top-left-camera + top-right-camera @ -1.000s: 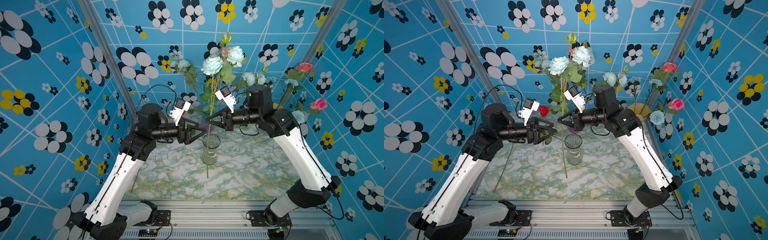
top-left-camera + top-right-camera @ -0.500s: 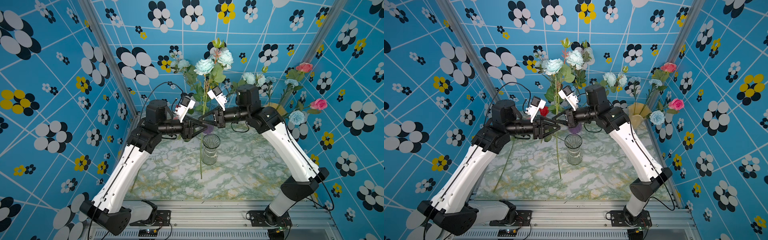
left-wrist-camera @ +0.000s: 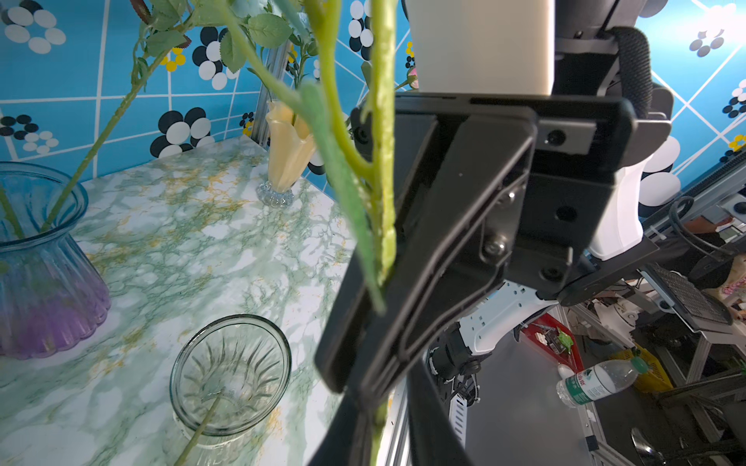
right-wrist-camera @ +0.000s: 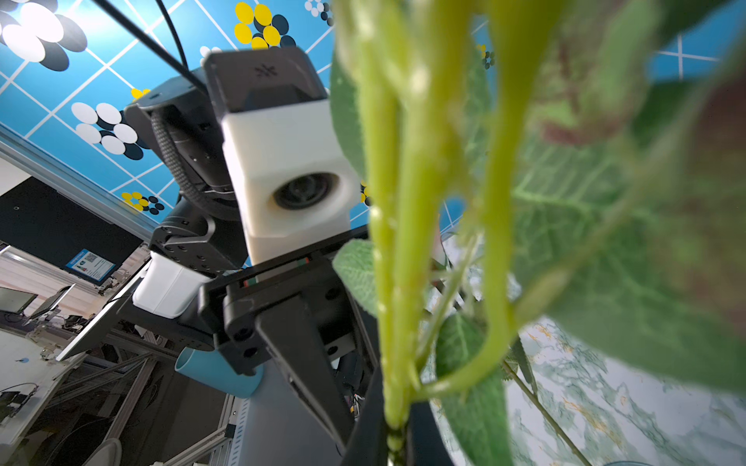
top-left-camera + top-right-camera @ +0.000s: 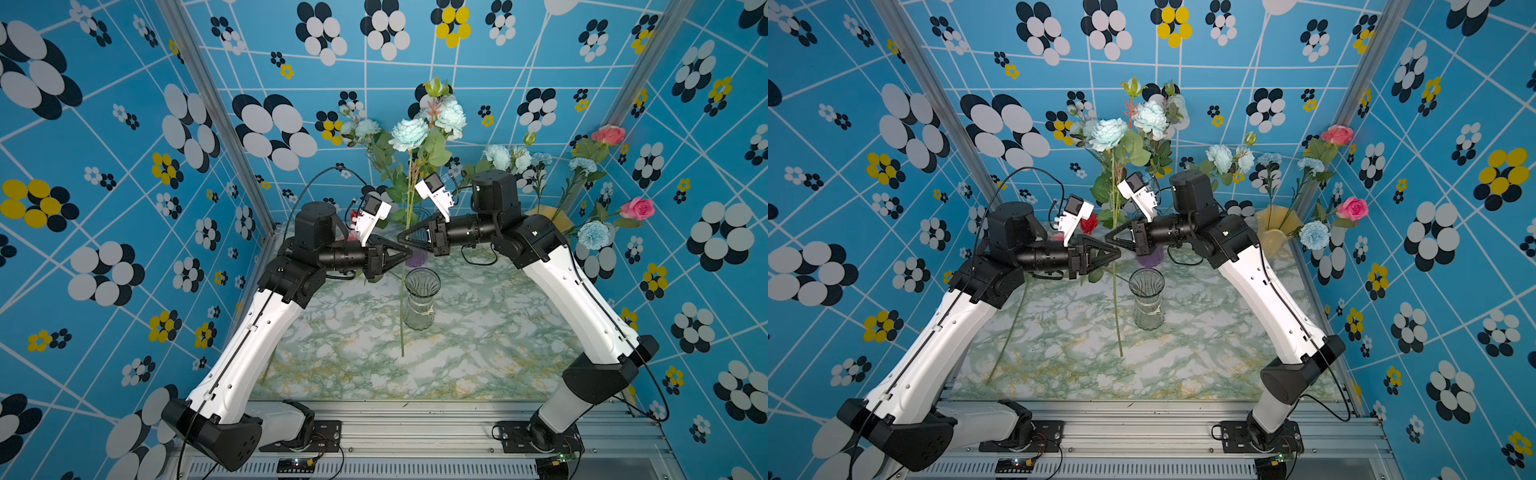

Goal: Pick out blue flowers from the vase
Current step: Pick up the flower from the vase, then place the flower at the center of the board.

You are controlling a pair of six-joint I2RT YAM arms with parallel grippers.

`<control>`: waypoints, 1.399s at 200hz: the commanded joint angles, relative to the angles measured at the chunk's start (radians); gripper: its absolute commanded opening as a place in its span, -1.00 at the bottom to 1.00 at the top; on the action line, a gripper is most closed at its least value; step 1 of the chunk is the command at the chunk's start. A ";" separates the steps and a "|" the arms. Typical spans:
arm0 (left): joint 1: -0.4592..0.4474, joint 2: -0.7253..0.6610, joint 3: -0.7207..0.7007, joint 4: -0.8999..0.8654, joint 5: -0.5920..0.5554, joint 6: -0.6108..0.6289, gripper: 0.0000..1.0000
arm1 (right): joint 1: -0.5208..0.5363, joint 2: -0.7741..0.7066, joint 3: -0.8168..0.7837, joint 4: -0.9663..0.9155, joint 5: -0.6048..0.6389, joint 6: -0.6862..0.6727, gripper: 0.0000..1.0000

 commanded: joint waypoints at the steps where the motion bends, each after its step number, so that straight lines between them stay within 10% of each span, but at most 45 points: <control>1: 0.006 -0.017 -0.002 0.016 0.013 -0.001 -0.85 | -0.001 -0.048 -0.021 0.042 0.035 -0.015 -0.92; 58: 0.010 -0.015 0.039 0.043 0.012 -0.050 -1.00 | -0.001 -0.114 -0.099 0.080 0.087 -0.028 -0.57; 139: 0.044 0.015 0.307 -0.208 -0.082 -0.022 -1.00 | -0.001 -0.339 -0.340 0.182 0.316 -0.083 0.63; 222: 0.152 0.058 0.665 -0.745 -0.482 0.226 -1.00 | -0.003 -0.418 -0.484 0.165 0.429 -0.104 0.81; 280: 0.199 0.027 0.574 -0.818 -0.800 0.303 -1.00 | -0.003 -0.449 -0.570 0.140 0.512 -0.132 0.85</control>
